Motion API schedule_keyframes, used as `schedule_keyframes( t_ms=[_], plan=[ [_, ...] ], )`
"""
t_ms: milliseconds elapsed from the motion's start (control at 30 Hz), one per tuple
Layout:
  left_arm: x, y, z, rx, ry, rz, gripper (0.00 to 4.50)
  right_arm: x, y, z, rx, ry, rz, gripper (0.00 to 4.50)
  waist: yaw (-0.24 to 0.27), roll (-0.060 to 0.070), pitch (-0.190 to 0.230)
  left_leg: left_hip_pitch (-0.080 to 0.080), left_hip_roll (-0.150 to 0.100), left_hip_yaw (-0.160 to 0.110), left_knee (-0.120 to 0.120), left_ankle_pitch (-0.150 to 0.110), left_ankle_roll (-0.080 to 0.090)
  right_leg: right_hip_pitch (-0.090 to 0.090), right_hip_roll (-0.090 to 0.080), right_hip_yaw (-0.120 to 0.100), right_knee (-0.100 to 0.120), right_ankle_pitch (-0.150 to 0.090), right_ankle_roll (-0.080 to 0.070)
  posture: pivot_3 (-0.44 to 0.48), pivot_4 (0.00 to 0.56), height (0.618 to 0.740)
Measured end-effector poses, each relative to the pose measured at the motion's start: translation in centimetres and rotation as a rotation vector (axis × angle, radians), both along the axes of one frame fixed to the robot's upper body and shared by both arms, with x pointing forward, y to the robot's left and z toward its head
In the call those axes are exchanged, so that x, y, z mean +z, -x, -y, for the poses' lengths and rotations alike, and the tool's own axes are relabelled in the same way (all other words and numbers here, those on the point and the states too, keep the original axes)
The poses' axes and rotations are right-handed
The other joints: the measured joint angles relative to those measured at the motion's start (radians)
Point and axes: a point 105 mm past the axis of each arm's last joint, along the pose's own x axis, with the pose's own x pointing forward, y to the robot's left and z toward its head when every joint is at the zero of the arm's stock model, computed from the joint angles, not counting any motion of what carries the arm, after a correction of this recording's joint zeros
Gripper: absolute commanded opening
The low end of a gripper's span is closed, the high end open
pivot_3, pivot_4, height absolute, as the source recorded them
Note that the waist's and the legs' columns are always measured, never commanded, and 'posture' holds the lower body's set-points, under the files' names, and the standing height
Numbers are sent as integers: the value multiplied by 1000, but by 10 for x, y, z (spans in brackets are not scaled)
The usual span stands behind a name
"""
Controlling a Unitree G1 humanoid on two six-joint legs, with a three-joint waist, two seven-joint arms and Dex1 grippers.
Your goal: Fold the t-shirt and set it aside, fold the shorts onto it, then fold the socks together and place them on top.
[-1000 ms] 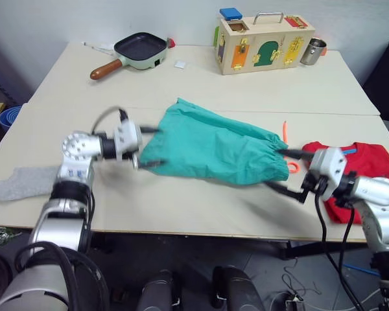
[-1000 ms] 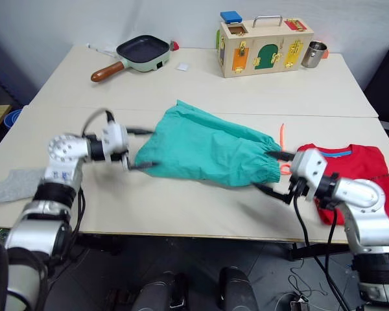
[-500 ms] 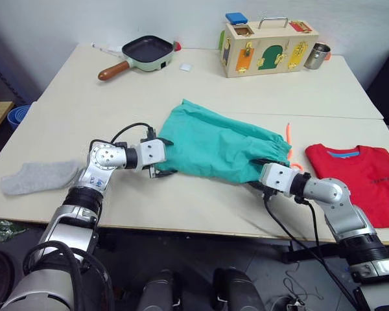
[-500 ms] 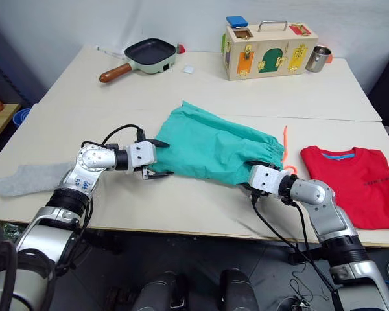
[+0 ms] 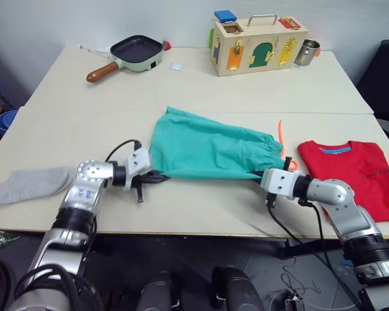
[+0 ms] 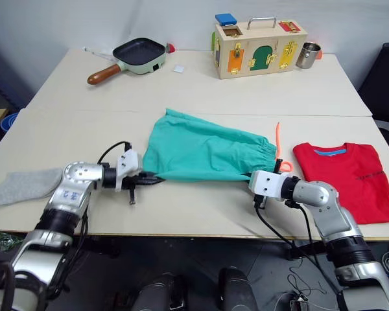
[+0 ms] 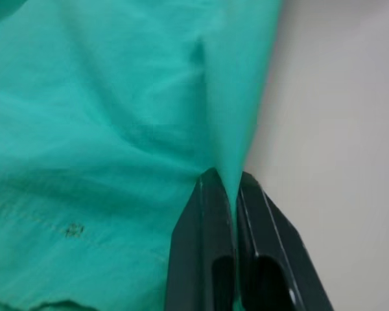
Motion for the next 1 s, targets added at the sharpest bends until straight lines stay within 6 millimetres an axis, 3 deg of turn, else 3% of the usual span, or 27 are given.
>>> schedule_keyframes(
  t_ms=[167, 333, 400, 533, 600, 767, 833, 900, 1000],
  plan=[
    [-8, 44, 6, 20, -9, -12, 41, -13, 24, 5, 73, 1, -92, 0, 9, 0, 0, 1, -1, -1, 0, 0, 1, 2, -2, 1, -7, 0, 0, 0, 150, 740],
    [-5, 69, 13, 42, -10, 13, 41, -21, 38, 13, 84, -21, -142, 0, 8, 0, 0, 4, -1, -2, -1, 0, 0, 5, -2, 1, -7, 0, 0, 0, 150, 740],
    [-4, 75, 16, 57, 12, 7, 0, -22, 39, 17, 62, -68, -180, 436, 6, 0, 0, 7, -1, -2, -2, -1, -1, 7, -2, 1, -7, -1, -1, 0, 150, 740],
    [-7, 84, 18, 68, 39, -45, 991, -26, 45, 25, 31, -126, -259, 1656, 7, 0, 0, 8, 0, -3, -3, -1, -1, 9, -2, 1, -8, -1, -1, 0, 150, 740],
    [3, 81, 14, 94, 114, -57, 1546, -22, 54, 35, 18, -190, -338, 2292, 14, 1, 1, 7, -1, -4, -3, -1, 0, 9, -3, 1, -8, -1, -1, 0, 150, 740],
    [41, 86, -15, 106, 267, -156, 1546, 20, 72, 56, -6, -444, -498, 2292, 13, 1, 1, 11, 0, -7, -3, -4, -1, 15, -4, -3, -11, -1, -3, 0, 150, 740],
    [49, 92, -20, 76, 283, -205, 1382, 33, 76, 51, 15, -521, -543, 1905, 9, 1, 1, 11, 0, -8, -4, -5, -2, 15, -4, -4, -11, -2, -4, 0, 150, 740],
    [56, 89, -18, 56, 303, -200, 937, 38, 78, 41, 45, -560, -578, 1353, 10, 1, 1, 11, 0, -9, -4, -5, -3, 15, -4, -4, -11, -2, -4, 0, 150, 740],
    [75, 72, -2, 40, 377, -104, 6, 42, 70, 9, 107, -586, -548, 294, 12, 1, 0, 11, 0, -9, -4, -8, -7, 15, -4, -4, -11, -2, -4, 0, 150, 740]
  ],
)
